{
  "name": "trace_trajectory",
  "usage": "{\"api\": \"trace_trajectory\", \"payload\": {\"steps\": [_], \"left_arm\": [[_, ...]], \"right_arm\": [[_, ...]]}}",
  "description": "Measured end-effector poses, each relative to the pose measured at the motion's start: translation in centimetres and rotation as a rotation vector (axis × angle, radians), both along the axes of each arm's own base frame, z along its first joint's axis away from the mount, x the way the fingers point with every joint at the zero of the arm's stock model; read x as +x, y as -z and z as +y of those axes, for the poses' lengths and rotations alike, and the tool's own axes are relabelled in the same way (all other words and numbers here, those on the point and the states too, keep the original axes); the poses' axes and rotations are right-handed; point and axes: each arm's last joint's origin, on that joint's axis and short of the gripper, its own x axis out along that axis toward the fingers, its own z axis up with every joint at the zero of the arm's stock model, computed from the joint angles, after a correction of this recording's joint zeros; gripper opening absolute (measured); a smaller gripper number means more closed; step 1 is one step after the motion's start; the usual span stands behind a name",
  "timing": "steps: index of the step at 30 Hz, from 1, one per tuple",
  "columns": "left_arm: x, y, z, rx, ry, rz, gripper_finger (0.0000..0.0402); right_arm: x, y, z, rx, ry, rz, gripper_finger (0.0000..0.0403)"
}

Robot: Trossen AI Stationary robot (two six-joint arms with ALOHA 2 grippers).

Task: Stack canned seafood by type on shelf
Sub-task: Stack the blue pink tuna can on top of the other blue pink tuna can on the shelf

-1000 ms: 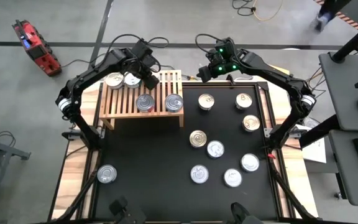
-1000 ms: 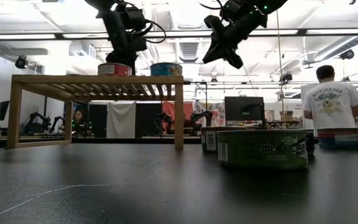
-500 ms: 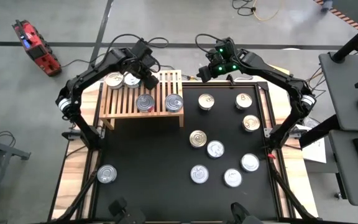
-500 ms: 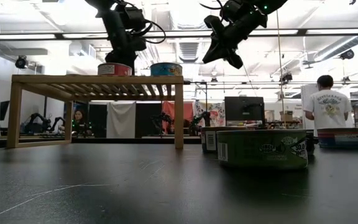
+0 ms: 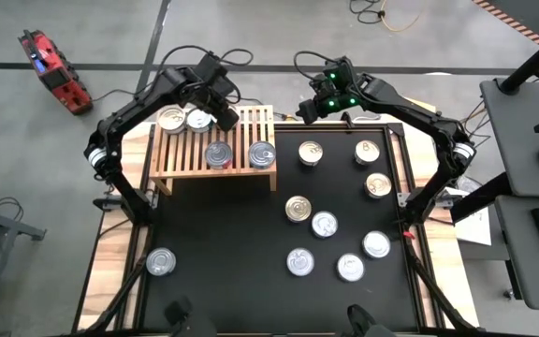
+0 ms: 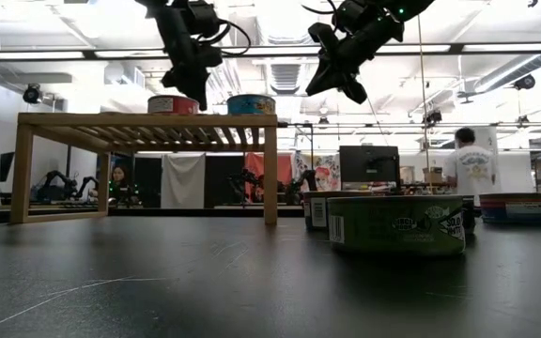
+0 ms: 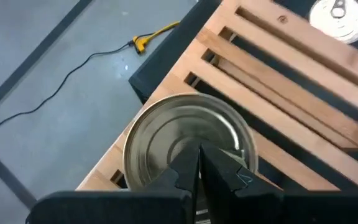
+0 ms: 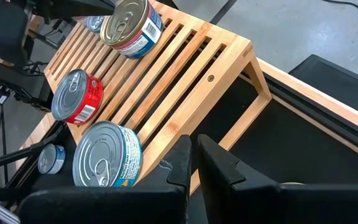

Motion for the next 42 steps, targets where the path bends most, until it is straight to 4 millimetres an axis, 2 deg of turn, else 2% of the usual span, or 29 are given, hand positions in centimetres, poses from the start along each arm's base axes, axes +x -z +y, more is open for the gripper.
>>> {"api": "trace_trajectory", "payload": {"steps": [8, 17, 23, 30, 36, 42], "left_arm": [[0.1, -1.9, -0.9, -0.069, 0.146, -0.201, 0.0], [-0.2, -5.5, -2.8, -0.009, 0.309, -0.463, 0.0], [-0.2, -7.3, -5.5, 0.033, 0.396, -0.517, 0.0], [0.2, -8.8, -9.3, 0.088, 0.551, -0.584, 0.0], [0.3, -8.4, -11.5, 0.084, 0.609, -0.629, 0.0], [-0.5, -5.5, -12.5, 0.082, 0.578, -0.751, 0.0]], "right_arm": [[-0.1, 0.2, 0.1, 0.001, -0.013, 0.025, 0.0018], [-0.5, 1.4, 0.5, 0.056, -0.023, 0.1, 0.0018], [-0.4, 2.5, 1.7, 0.119, -0.051, 0.176, 0.0018], [0.0, 2.7, 4.0, 0.168, -0.112, 0.248, 0.0018], [-0.5, 2.0, 6.8, 0.206, -0.177, 0.317, 0.0018], [-1.4, 0.3, 9.1, 0.175, -0.236, 0.303, 0.0018]]}}
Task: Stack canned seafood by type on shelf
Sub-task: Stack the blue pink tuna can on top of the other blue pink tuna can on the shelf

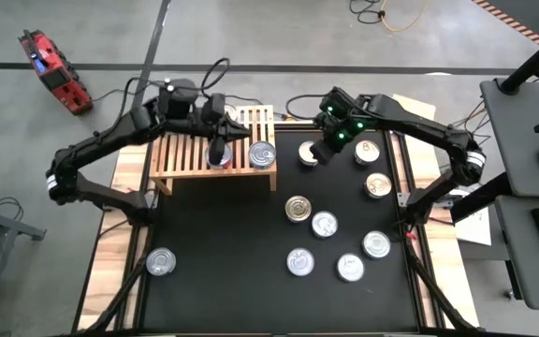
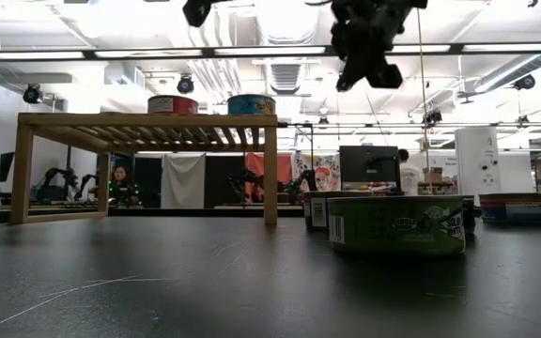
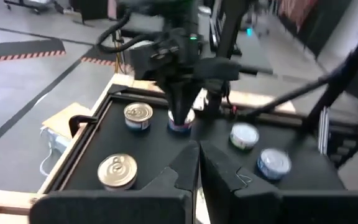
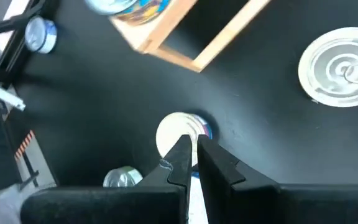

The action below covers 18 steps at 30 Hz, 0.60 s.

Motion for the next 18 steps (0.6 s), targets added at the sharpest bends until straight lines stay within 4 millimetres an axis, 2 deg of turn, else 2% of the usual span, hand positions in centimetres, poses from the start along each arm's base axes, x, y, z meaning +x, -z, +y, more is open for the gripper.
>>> {"api": "trace_trajectory", "payload": {"steps": [5, 10, 14, 18], "left_arm": [[-1.4, 2.6, -0.7, -0.099, -0.04, -0.112, 0.0], [-2.4, 3.9, -1.2, -0.164, -0.058, -0.183, 0.0], [-2.7, 4.0, -1.3, -0.182, -0.069, -0.199, 0.0], [-2.6, 4.0, -1.2, -0.182, -0.07, -0.2, 0.0]], "right_arm": [[-1.5, -1.2, 2.5, -0.102, -0.197, -0.031, 0.0018], [-2.9, -0.9, 4.7, -0.143, -0.312, -0.051, 0.0018], [-4.1, 1.1, 6.1, -0.13, -0.365, -0.021, 0.0018], [-5.0, 4.6, 6.8, -0.05, -0.299, 0.037, 0.0018]]}}
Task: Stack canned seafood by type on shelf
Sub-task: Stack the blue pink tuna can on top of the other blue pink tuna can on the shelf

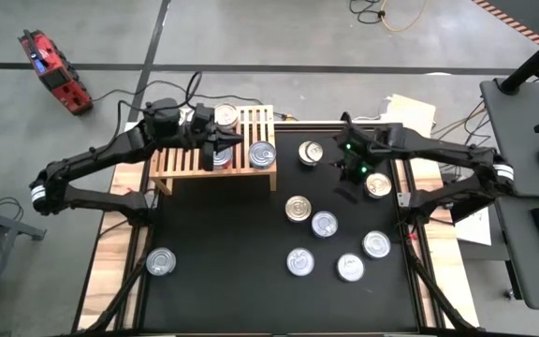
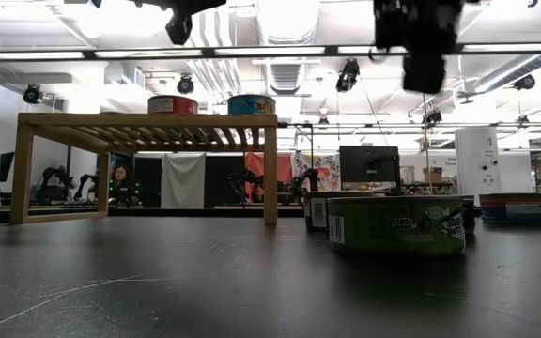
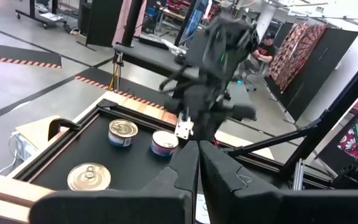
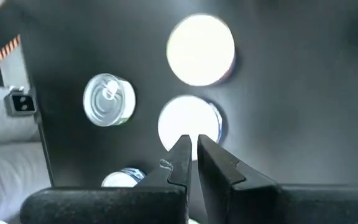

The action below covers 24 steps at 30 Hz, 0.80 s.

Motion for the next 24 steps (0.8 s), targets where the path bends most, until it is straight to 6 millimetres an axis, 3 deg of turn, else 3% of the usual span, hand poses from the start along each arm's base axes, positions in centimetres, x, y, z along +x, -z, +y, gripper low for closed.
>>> {"api": "trace_trajectory", "payload": {"steps": [5, 11, 15, 24], "left_arm": [[0.1, 0.0, -0.1, -0.001, 0.004, 0.002, 0.0], [0.2, 0.1, -0.3, -0.004, 0.013, 0.011, 0.0], [0.3, 0.5, -0.8, -0.019, 0.029, 0.044, 0.0], [1.5, 1.2, -3.8, -0.048, -0.029, 0.111, 0.0]], "right_arm": [[-0.7, 4.4, 1.1, 0.123, 0.184, 0.049, 0.0018], [-1.2, 7.5, 2.7, 0.181, 0.477, 0.176, 0.0018], [-1.4, 8.0, 3.9, 0.145, 0.588, 0.254, 0.0018], [-1.2, 8.0, 5.5, 0.092, 0.513, 0.25, 0.0018]]}}
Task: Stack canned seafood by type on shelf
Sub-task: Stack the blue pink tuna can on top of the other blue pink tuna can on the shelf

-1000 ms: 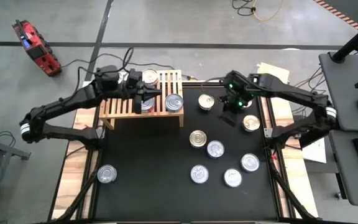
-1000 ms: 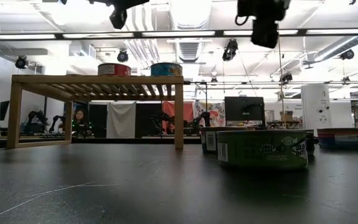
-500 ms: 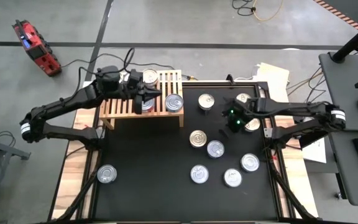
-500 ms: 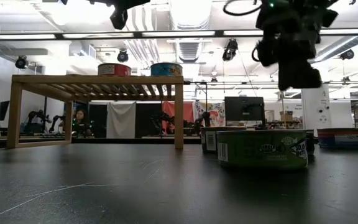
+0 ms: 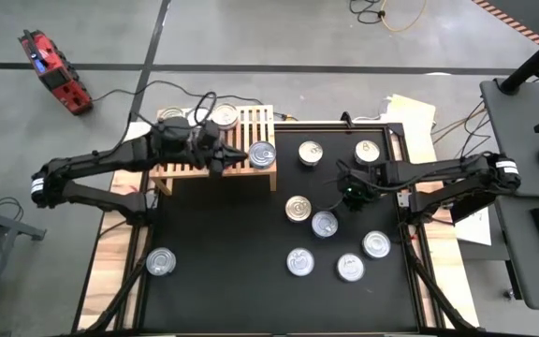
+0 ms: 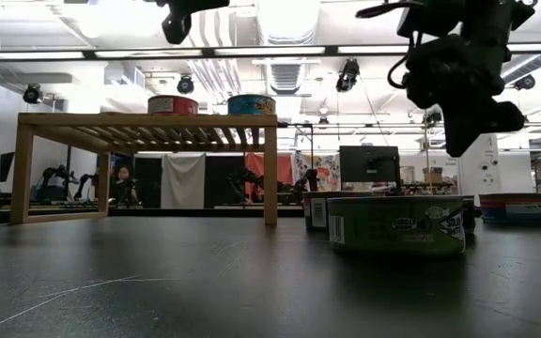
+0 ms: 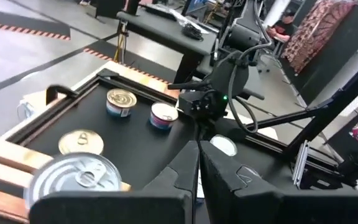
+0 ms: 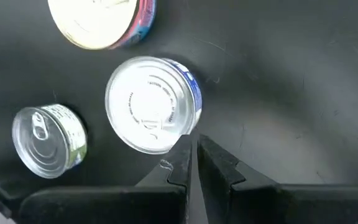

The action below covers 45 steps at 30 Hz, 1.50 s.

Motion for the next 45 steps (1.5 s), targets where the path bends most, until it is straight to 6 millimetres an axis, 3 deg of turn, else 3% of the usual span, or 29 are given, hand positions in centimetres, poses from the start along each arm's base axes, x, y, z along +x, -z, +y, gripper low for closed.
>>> {"api": "trace_trajectory", "payload": {"steps": [6, 12, 17, 23, 33, 45], "left_arm": [[2.3, 1.6, -2.5, -0.11, -0.016, 0.065, 0.0], [6.3, 5.3, -6.5, -0.165, -0.045, 0.165, 0.0], [9.0, 7.8, -9.5, -0.156, -0.021, 0.16, 0.0], [11.5, 10.6, -10.2, -0.135, -0.032, 0.167, 0.0], [13.6, 14.6, -10.5, -0.089, -0.047, 0.222, 0.0], [13.1, 15.9, -11.9, 0.058, -0.098, 0.32, 0.0]], "right_arm": [[-0.1, 0.3, 0.3, 0.047, -0.029, 0.003, 0.0018], [-0.1, 1.3, 0.2, 0.003, -0.089, -0.026, 0.0017], [0.4, 2.7, 0.2, 0.004, -0.063, -0.162, 0.0017], [0.2, 4.5, 0.3, 0.031, -0.003, -0.344, 0.0017], [-1.4, 4.8, 0.3, 0.032, 0.008, -0.287, 0.0017], [-1.7, 4.8, 0.3, 0.007, -0.009, -0.252, 0.0017]]}}
